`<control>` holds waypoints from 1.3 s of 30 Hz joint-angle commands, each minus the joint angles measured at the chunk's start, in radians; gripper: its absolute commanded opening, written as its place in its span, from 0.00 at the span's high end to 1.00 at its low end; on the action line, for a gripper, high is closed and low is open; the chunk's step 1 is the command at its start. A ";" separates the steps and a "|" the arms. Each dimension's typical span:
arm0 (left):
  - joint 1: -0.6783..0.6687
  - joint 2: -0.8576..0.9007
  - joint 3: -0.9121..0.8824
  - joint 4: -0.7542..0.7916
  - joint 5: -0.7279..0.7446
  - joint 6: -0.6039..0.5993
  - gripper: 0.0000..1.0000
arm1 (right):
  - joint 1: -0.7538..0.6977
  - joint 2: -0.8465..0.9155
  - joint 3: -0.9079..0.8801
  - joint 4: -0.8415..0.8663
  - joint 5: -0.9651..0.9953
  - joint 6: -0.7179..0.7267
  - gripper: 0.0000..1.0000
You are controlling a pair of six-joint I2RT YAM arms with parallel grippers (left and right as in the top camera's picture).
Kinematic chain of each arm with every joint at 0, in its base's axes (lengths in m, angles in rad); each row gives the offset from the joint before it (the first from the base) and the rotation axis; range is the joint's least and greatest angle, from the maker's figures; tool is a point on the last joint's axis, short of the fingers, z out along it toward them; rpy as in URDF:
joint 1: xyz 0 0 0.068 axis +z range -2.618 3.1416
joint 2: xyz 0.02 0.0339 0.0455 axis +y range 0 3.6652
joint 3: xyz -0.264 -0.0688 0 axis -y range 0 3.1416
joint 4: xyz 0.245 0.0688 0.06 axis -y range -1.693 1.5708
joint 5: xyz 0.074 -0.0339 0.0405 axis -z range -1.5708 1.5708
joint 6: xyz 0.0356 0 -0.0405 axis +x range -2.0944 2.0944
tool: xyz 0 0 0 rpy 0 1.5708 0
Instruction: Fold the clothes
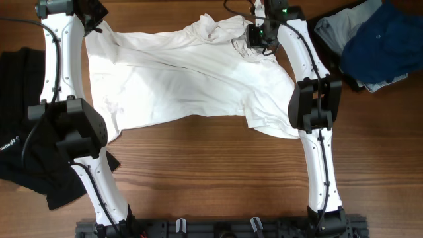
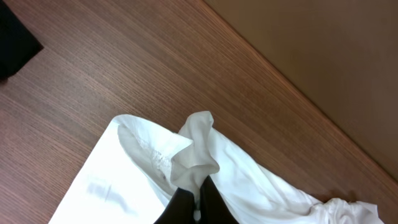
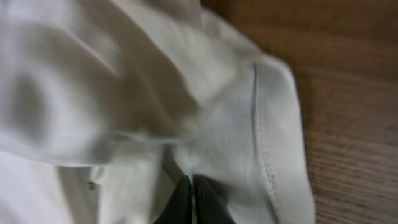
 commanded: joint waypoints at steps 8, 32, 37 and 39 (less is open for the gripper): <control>-0.003 -0.039 0.002 0.000 0.001 0.001 0.96 | -0.072 0.045 -0.032 -0.011 0.097 0.196 0.96; -0.004 -0.039 0.002 0.000 0.002 0.000 0.96 | -0.259 -0.042 -0.019 -0.156 0.177 0.147 0.69; -0.004 -0.039 0.002 0.000 0.002 0.001 0.96 | -0.186 -0.207 -0.002 -0.127 0.175 0.108 0.29; -0.004 -0.039 0.002 0.000 0.002 0.000 0.96 | -0.146 -0.263 -0.002 -0.118 0.220 0.113 0.21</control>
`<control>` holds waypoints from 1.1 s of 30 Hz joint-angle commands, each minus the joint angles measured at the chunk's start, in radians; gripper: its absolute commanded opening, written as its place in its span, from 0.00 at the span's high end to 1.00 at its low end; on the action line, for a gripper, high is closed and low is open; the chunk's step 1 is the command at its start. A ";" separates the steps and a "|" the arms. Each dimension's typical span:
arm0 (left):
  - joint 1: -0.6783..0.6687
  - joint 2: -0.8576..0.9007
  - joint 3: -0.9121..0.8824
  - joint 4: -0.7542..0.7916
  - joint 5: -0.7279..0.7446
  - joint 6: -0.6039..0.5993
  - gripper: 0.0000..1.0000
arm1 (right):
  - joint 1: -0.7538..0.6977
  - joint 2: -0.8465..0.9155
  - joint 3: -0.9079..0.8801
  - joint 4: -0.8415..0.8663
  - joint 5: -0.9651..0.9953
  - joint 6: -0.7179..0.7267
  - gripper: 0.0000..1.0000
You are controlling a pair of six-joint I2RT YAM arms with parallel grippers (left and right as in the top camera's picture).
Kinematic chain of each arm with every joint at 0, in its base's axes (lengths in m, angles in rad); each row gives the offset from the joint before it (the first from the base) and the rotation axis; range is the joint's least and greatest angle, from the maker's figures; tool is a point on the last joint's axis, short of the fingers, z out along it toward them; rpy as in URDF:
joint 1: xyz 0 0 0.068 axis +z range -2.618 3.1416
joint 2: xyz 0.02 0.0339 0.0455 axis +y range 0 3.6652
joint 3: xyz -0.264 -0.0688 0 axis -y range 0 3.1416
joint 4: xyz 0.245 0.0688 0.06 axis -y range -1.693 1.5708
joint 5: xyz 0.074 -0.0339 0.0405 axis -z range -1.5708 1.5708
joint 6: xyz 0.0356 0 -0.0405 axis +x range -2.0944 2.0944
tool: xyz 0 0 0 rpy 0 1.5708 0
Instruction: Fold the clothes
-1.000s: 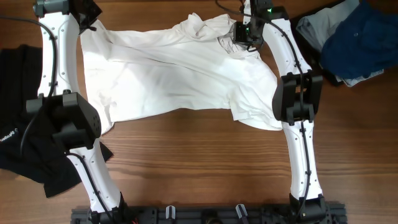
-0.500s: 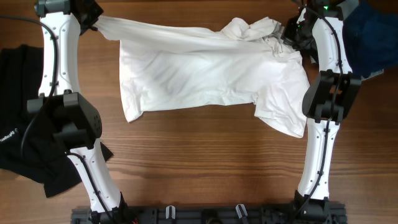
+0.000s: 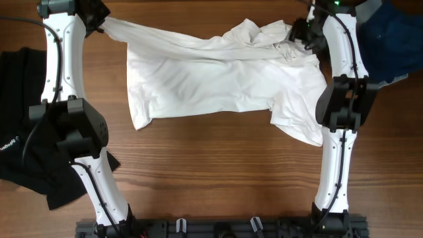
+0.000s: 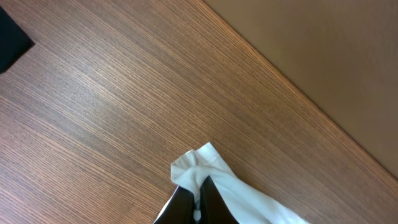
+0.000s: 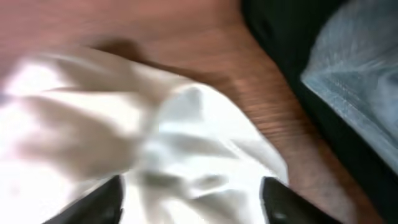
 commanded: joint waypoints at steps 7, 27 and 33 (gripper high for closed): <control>0.004 -0.039 0.002 0.003 -0.009 0.001 0.96 | 0.106 -0.166 -0.026 0.060 -0.074 -0.032 0.46; 0.003 -0.039 0.002 -0.006 0.010 0.001 0.96 | 0.289 0.033 -0.025 0.229 0.066 -0.175 0.28; 0.004 -0.039 0.002 -0.012 0.009 0.001 0.96 | 0.233 0.028 -0.024 0.121 0.085 -0.126 0.34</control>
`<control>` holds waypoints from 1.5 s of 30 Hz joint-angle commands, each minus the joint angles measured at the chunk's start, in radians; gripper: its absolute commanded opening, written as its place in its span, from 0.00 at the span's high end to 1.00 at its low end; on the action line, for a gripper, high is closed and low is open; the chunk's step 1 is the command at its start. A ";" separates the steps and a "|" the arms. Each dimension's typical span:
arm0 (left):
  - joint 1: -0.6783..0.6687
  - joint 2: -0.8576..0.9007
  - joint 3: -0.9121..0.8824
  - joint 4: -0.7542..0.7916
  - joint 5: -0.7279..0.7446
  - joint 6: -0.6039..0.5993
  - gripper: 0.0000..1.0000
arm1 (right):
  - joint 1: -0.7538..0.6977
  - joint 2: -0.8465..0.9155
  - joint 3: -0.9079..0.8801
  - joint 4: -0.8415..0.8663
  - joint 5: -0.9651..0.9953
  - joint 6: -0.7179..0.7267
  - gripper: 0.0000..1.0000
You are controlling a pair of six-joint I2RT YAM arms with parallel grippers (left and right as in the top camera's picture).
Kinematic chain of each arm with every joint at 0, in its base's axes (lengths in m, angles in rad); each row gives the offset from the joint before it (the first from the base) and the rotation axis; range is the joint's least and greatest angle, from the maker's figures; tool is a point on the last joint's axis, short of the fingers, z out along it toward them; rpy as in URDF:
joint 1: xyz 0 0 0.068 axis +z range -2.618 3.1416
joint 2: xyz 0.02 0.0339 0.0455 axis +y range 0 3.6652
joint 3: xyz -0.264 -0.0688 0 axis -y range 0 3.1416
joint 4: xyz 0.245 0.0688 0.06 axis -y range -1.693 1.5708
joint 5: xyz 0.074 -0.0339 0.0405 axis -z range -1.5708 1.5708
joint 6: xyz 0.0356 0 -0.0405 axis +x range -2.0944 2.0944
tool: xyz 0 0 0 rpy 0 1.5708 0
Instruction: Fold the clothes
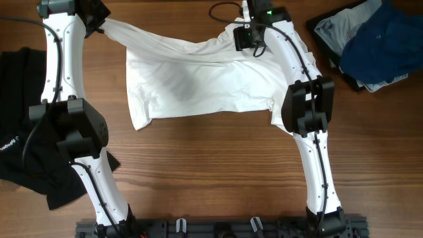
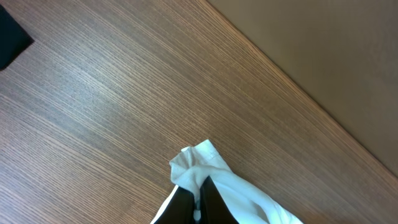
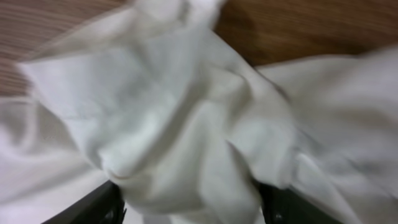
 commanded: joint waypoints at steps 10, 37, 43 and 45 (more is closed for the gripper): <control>0.004 -0.039 0.002 -0.004 0.005 0.001 0.96 | -0.077 -0.184 0.013 0.015 0.037 -0.005 0.30; 0.004 -0.039 0.002 -0.031 0.005 0.001 0.96 | -0.029 0.023 0.011 0.117 -0.158 0.083 0.68; 0.004 -0.039 0.002 -0.042 0.005 0.001 0.96 | -0.028 0.051 0.011 0.126 -0.157 0.089 0.43; 0.004 -0.039 0.002 -0.042 0.005 0.001 0.96 | -0.028 0.058 0.011 0.129 -0.157 0.105 0.64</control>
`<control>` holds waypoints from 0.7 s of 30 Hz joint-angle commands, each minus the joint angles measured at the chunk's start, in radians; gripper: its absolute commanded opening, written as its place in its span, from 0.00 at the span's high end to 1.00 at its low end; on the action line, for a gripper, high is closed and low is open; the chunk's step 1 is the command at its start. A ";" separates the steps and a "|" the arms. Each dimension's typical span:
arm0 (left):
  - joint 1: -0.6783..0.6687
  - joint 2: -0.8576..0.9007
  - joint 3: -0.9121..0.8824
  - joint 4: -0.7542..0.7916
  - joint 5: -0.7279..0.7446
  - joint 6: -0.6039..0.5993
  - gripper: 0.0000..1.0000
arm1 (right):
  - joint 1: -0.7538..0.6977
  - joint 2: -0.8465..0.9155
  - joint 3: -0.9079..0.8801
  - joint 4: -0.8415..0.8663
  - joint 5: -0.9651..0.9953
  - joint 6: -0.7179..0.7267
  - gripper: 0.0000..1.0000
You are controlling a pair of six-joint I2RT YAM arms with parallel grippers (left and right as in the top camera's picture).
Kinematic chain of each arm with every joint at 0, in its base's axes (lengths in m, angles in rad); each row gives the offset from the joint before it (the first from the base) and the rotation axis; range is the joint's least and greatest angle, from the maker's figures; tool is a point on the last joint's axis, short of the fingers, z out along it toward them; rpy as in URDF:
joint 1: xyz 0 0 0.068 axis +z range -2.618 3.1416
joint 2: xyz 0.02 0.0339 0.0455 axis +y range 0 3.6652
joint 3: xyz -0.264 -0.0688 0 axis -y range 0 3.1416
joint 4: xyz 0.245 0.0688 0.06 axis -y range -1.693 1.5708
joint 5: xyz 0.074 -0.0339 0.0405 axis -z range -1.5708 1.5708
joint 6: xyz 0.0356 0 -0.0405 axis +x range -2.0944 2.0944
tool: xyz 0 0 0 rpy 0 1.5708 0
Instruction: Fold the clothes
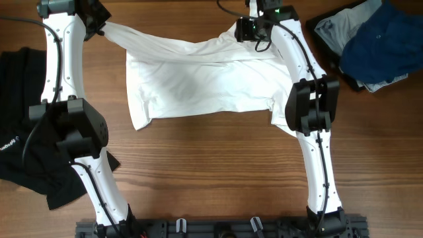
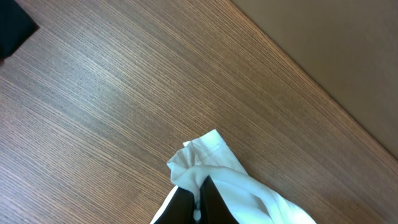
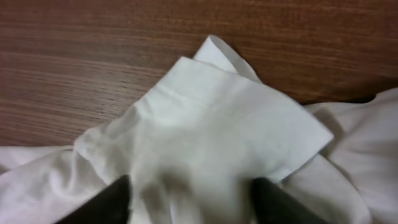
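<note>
A white T-shirt [image 1: 205, 76] lies spread across the far half of the table. One corner is drawn out to the far left, where my left gripper [image 1: 100, 26] is shut on it. In the left wrist view the bunched white cloth [image 2: 202, 165] sits pinched between the dark fingers [image 2: 183, 208]. My right gripper [image 1: 254, 31] hovers open over the shirt's far edge near the middle. In the right wrist view a folded white flap [image 3: 230, 118] lies between its wide-apart fingers [image 3: 118, 196], with nothing gripped.
A black garment [image 1: 20, 152] lies at the left edge of the table. A pile of blue and grey clothes [image 1: 367, 39] sits at the far right corner. Bare wood [image 1: 211, 172] covers the near half of the table.
My right gripper has shifted slightly back and to the right over the shirt's far edge and is still open. The left gripper keeps its hold on the corner. The shirt lies the same.
Both grippers were shut on the shirt's far edge, the shirt lying further left. Then the shirt lay pulled to the right, its left corner stretched, and my right gripper stood open at the far right. After that it hung open over the middle far edge, as now.
</note>
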 commanded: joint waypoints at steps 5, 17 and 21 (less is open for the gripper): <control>0.003 -0.039 0.002 0.000 0.005 0.001 0.96 | 0.000 0.055 0.008 0.025 -0.016 0.050 0.96; 0.004 -0.039 0.002 -0.003 0.005 0.001 0.96 | -0.020 -0.086 0.063 -0.003 0.184 -0.074 0.96; 0.004 -0.039 0.002 -0.004 0.005 0.001 0.96 | -0.049 -0.181 0.063 0.006 0.248 -0.143 0.96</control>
